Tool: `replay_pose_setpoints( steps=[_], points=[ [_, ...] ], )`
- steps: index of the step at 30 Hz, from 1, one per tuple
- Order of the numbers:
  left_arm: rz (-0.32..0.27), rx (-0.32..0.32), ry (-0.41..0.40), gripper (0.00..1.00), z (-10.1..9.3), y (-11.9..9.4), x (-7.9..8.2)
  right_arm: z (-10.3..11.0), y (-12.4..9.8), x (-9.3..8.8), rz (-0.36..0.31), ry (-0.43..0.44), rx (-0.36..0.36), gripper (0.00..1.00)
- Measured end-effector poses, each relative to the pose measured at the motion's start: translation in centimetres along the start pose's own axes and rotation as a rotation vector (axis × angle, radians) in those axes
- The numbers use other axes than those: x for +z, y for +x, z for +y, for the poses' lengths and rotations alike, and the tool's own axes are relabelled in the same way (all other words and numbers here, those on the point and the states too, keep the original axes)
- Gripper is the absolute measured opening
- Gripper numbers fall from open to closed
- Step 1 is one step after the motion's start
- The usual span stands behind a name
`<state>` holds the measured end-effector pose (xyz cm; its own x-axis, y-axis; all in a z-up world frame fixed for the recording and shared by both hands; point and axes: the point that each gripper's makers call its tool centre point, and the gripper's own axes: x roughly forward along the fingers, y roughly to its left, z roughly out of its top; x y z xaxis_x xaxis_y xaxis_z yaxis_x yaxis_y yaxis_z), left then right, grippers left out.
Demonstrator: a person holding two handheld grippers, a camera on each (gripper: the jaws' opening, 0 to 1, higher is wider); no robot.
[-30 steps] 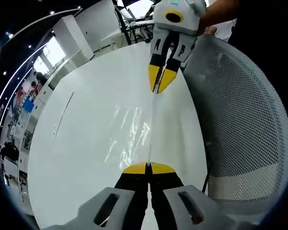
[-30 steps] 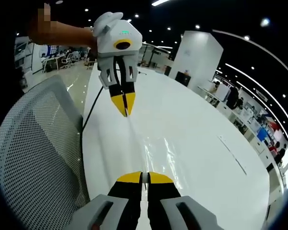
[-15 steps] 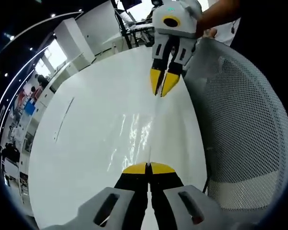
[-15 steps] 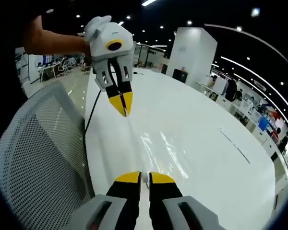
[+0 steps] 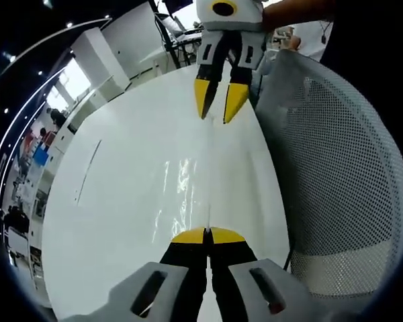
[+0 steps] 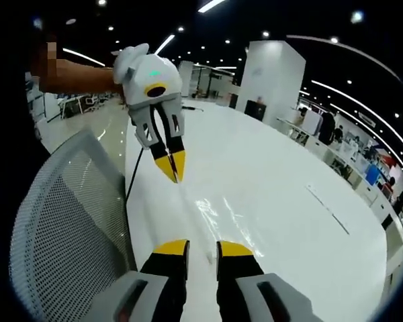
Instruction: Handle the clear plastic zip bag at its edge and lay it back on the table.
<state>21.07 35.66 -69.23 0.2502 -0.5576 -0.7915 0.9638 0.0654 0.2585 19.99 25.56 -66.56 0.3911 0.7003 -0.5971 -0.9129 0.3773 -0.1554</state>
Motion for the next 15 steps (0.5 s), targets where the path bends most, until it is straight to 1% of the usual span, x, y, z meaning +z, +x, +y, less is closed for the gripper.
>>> replay_pose_setpoints(
  steps=[2,8,15],
  points=[
    [0.003,-0.002,0.002,0.00,0.0,0.0,0.0,-0.2,0.1,0.5,-0.009,0.001,0.002,0.13],
    [0.005,-0.001,0.003,0.00,-0.1,-0.1,0.0,-0.6,0.7,1.2,-0.018,-0.009,0.010,0.13],
    [0.010,0.000,-0.002,0.00,-0.2,-0.1,-0.2,-0.6,2.0,0.9,-0.006,-0.008,0.024,0.13]
  ],
)
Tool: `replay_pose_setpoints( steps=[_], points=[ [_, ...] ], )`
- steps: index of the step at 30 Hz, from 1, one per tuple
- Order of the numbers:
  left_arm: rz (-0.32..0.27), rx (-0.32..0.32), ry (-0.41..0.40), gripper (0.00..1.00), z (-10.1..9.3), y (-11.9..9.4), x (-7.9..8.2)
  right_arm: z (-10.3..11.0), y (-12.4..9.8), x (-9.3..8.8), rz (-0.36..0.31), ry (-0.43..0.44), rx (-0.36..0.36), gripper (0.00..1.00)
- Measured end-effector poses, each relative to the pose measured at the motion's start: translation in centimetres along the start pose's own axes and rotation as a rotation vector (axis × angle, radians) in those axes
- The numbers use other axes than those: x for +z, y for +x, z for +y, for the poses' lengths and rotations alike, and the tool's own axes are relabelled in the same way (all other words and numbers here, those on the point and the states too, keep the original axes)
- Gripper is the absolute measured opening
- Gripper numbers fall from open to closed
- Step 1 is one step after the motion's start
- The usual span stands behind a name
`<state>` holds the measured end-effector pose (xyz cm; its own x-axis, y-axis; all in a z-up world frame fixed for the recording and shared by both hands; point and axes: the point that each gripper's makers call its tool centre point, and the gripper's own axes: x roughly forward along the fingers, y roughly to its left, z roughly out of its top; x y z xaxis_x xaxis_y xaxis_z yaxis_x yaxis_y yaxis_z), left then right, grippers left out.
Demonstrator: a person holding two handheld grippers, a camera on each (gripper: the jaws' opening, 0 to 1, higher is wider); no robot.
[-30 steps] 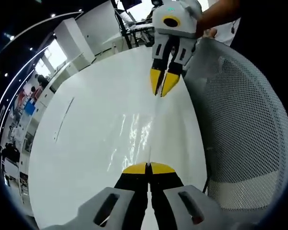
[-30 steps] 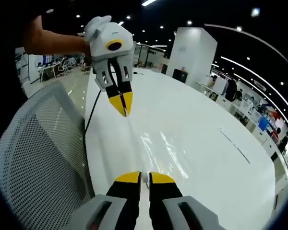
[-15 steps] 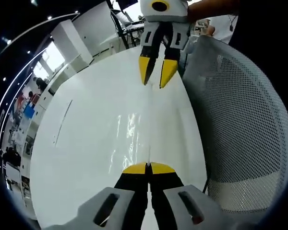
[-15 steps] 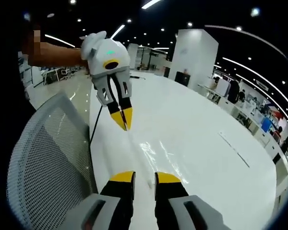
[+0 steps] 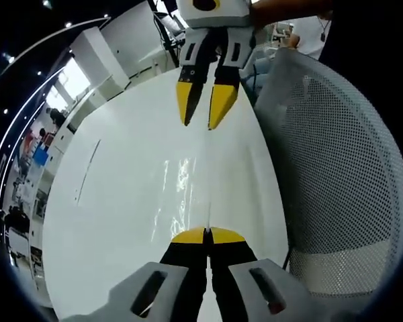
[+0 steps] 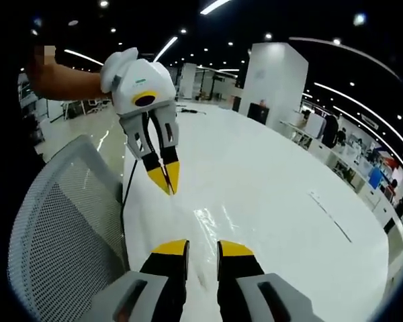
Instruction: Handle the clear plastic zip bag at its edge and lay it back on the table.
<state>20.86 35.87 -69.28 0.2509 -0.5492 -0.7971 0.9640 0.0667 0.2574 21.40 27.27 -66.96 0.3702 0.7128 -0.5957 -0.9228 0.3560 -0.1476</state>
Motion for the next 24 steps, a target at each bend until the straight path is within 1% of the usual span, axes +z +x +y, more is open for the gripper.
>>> replay_pose_setpoints(
  steps=[6,10,20,24],
  points=[
    [-0.001,0.000,0.006,0.00,0.0,0.0,0.1,0.5,0.9,-0.8,0.014,-0.003,0.012,0.13],
    [-0.007,0.003,0.006,0.00,0.2,0.0,0.3,0.5,1.1,-1.1,0.017,0.017,0.015,0.12],
    [-0.021,-0.001,0.009,0.00,0.2,0.3,1.2,1.2,1.7,-0.9,0.017,0.030,0.033,0.12],
    [-0.034,0.003,0.010,0.00,0.3,0.3,1.7,1.5,2.1,-1.0,0.019,0.027,0.039,0.09]
  ],
)
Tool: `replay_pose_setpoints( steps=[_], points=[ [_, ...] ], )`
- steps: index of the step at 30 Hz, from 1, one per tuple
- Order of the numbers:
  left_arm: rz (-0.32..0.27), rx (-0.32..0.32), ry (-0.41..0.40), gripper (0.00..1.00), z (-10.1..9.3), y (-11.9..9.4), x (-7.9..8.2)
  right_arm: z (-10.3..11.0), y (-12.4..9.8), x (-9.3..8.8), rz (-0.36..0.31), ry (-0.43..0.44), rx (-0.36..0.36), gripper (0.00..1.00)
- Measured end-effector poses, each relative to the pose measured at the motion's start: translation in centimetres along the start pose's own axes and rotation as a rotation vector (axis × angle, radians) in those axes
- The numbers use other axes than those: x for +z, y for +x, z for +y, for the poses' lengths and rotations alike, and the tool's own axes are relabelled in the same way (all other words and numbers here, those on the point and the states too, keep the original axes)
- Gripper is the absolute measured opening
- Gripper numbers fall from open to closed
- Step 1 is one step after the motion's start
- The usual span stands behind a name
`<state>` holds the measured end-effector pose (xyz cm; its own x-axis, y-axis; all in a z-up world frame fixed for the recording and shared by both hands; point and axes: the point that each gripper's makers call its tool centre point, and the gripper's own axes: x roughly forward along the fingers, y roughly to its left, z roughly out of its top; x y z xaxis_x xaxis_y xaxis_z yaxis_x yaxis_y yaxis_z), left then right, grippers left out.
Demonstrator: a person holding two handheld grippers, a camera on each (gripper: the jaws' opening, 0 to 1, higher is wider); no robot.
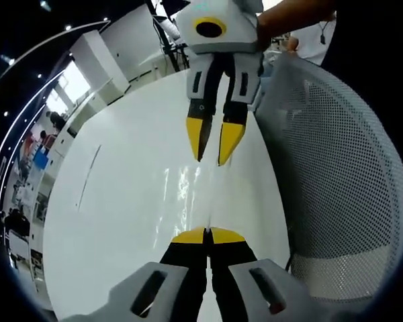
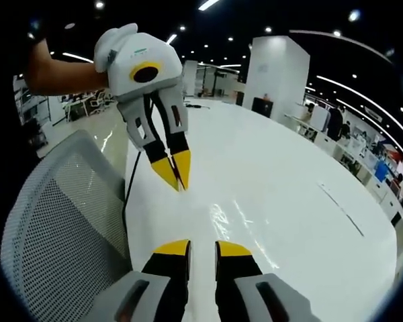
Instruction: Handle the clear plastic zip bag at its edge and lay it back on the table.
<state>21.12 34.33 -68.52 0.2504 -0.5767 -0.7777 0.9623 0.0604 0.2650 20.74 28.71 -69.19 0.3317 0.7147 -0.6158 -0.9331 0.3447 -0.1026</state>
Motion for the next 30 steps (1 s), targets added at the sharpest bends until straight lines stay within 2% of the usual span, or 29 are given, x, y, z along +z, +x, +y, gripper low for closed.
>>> replay_pose_setpoints(
  steps=[2,5,14,18,24,30],
  points=[
    [-0.006,0.000,-0.003,0.00,0.1,0.0,0.1,0.1,0.1,0.0,-0.001,0.004,0.004,0.08],
    [-0.006,0.001,-0.003,0.00,0.1,0.0,0.1,0.3,0.3,0.1,-0.003,-0.006,0.011,0.00],
    [-0.028,0.001,0.001,0.02,-0.1,-0.1,-0.1,0.3,0.6,0.0,0.010,-0.005,0.020,0.00],
    [-0.075,0.021,0.009,0.11,0.1,-0.8,0.7,0.2,0.7,0.1,0.011,0.001,0.017,0.00],
    [-0.089,0.031,0.030,0.12,0.3,-1.3,1.3,0.2,0.8,0.2,0.018,0.000,0.012,0.00],
    [-0.131,0.037,0.054,0.11,0.3,-1.6,3.2,0.1,0.8,0.2,0.020,0.009,0.008,0.00]
  ],
)
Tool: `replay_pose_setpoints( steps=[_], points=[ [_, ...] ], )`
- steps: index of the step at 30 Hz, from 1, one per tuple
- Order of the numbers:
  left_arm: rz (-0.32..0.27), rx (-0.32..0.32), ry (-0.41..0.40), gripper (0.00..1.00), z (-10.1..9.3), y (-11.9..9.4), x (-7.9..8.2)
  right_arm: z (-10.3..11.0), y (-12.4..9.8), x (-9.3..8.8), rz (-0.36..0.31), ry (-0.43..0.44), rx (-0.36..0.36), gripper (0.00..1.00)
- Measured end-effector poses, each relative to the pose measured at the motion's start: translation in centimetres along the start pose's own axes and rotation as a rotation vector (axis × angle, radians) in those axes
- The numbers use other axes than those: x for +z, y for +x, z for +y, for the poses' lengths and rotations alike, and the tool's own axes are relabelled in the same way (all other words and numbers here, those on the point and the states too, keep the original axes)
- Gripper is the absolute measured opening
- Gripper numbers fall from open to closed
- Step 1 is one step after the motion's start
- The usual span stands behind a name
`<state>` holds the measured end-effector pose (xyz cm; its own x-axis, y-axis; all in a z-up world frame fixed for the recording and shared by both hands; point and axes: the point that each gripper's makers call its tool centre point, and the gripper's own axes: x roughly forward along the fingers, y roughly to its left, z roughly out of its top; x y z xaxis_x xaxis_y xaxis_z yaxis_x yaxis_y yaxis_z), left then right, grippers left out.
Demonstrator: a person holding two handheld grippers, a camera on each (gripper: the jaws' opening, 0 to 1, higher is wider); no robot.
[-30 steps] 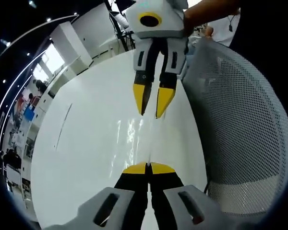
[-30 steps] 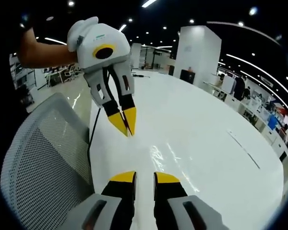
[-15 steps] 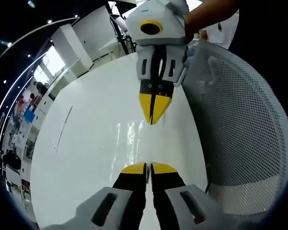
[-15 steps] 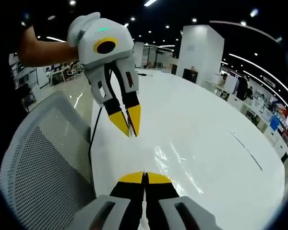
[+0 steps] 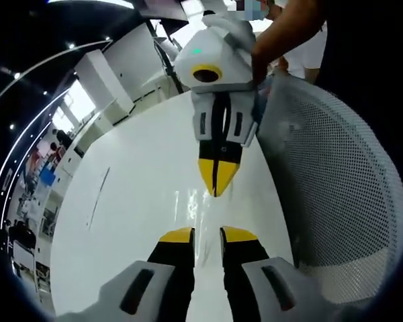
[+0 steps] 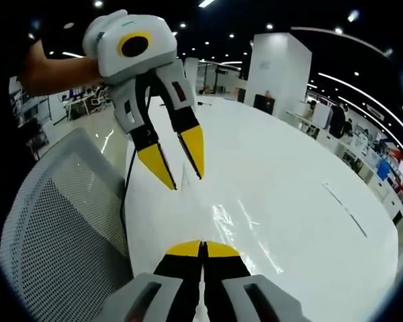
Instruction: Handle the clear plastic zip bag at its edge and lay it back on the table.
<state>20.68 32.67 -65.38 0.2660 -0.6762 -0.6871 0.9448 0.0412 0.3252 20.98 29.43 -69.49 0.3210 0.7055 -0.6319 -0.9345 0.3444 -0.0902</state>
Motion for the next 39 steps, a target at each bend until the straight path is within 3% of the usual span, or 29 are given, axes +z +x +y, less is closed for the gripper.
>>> replay_pose_setpoints(
  steps=[5,14,20,30,39],
  points=[
    [-0.013,-0.025,0.023,0.12,-0.6,0.8,0.8,-0.1,-0.1,0.0,0.005,0.014,-0.001,0.00],
    [0.019,-0.079,0.064,0.12,-2.3,2.7,0.3,-0.3,-0.4,0.1,0.015,0.039,-0.004,0.00],
    [0.028,-0.071,0.104,0.11,-2.7,3.7,0.6,-0.2,-0.4,0.4,0.015,0.057,-0.002,0.00],
    [0.060,0.013,0.177,0.01,-1.6,5.1,0.4,-0.7,-0.2,0.8,0.029,0.085,-0.027,0.00],
    [0.079,-0.003,0.163,0.00,-2.1,5.5,0.1,-2.2,-0.8,1.0,0.024,0.078,-0.098,0.00]
  ],
)
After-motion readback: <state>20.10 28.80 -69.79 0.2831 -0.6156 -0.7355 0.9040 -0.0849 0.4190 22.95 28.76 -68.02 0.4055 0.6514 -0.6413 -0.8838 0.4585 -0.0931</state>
